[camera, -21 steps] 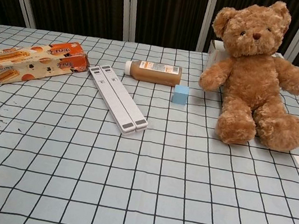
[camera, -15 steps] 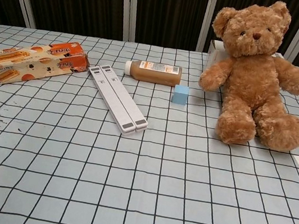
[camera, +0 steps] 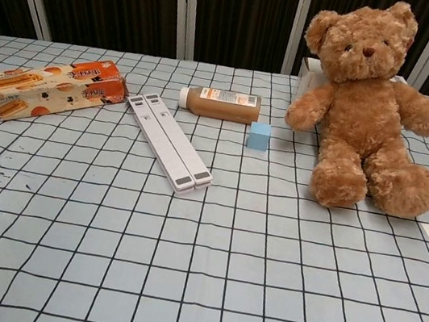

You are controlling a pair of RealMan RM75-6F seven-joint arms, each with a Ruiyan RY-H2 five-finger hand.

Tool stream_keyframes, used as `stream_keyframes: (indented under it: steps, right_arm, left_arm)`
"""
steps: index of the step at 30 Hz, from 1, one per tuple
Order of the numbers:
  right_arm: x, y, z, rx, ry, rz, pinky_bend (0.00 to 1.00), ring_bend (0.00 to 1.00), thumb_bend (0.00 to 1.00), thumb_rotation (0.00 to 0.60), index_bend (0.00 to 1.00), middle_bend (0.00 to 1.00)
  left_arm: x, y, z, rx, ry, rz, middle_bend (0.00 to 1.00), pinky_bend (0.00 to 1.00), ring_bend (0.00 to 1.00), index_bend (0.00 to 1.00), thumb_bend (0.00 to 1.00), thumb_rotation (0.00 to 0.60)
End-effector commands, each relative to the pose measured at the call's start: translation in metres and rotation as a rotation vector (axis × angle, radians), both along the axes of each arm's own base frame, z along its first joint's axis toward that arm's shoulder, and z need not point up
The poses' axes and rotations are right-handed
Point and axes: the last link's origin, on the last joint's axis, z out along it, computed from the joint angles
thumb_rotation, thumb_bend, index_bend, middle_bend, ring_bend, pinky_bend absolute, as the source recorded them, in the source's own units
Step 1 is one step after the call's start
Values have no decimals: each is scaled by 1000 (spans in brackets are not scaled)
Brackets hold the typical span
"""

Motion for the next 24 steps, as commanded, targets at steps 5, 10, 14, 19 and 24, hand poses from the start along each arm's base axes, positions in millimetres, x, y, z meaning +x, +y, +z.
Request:
stream_keyframes:
  steps: [5, 10, 14, 19, 24]
  right_arm:
    - [6, -6, -4, 10, -194, -7, 0, 0, 287, 600, 0, 52]
    - [18, -38, -7, 72, -387, -14, 0, 19, 287, 600, 0, 59]
    - [33, -78, -6, 104, -532, -32, 0, 59, 287, 600, 7, 91]
    - [47, -128, -7, 146, -557, -103, 0, 63, 287, 600, 7, 91]
    - [65, -167, -15, 168, -581, -163, 0, 66, 286, 600, 7, 91]
  left_arm:
    - [3, -4, 0, 6, 3, -11, 0, 30, 0, 162, 243, 600]
    - [-1, 2, 1, 4, 0, 7, 0, 30, 0, 162, 243, 600]
    - [-1, 4, 1, 4, 0, 12, 0, 30, 0, 162, 243, 600]
    - [-2, 5, 2, 18, 8, 20, 0, 30, 0, 162, 243, 600]
    - [-5, 7, 4, 36, 9, 38, 0, 30, 0, 162, 243, 600]
